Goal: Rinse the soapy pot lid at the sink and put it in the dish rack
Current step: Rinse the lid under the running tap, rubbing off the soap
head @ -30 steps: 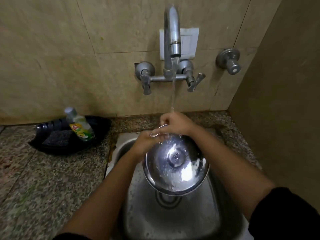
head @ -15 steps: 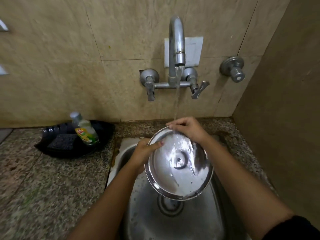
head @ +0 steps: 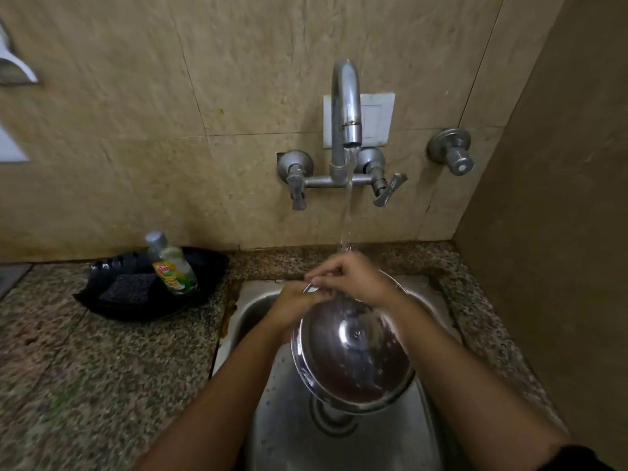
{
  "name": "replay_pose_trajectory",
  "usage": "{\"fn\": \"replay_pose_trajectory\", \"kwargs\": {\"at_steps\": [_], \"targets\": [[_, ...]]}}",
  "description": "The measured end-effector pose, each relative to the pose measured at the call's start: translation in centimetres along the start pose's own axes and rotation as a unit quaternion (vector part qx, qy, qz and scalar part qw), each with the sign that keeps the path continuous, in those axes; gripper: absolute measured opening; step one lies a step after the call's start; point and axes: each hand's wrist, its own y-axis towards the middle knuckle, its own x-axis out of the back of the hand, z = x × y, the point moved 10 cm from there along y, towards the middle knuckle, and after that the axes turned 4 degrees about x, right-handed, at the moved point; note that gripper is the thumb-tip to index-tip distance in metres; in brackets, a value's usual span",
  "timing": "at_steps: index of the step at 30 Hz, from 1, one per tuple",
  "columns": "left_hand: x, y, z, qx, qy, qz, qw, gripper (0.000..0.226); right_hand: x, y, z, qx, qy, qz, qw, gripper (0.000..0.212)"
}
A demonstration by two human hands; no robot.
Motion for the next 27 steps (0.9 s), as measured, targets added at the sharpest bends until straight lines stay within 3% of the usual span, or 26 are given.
{"fn": "replay_pose_trajectory", "kwargs": {"at_steps": [6,9,11,17,21,23,27], "targets": [[1.6,-0.4,0.5,-0.01,-0.021,-0.049,0.999,0.01,5.2,-1.8,-2.7,-0.06,0.184,-0.134,0.972,0.02],[0.9,-0.6,-0.4,-0.038,0.004,-0.041,0.998,0.012,1.5,-0.4,0.7,-0.011,0.059,-0.032,0.998,0.016],[0.4,-0.8,-0.9,-0.051,0.01,-0.044,0.998,0.013,-0.1,-0.1,1.8,0.001,0.043,0.019,0.999,0.017],[1.9,-1.8,0.7,-0.029,-0.027,-0.077,0.996,0.018,4.7,-2.2,-2.6,-0.08,0.14,-0.072,0.984,0.021],[1.0,-1.7,-0.1,-0.043,-0.042,-0.075,0.995,0.015,0.0,-0.1,1.1,-0.024,0.006,0.011,1.0,0.019],[1.0,-1.7,-0.6,-0.048,-0.05,-0.081,0.994,0.01,-0.4,0.4,1.6,-0.007,0.007,0.033,0.999,0.02],[2.9,-2.2,0.8,-0.042,-0.062,-0.121,0.99,0.011,5.2,-1.9,-2.8,-0.091,0.157,-0.116,0.976,0.021]]}}
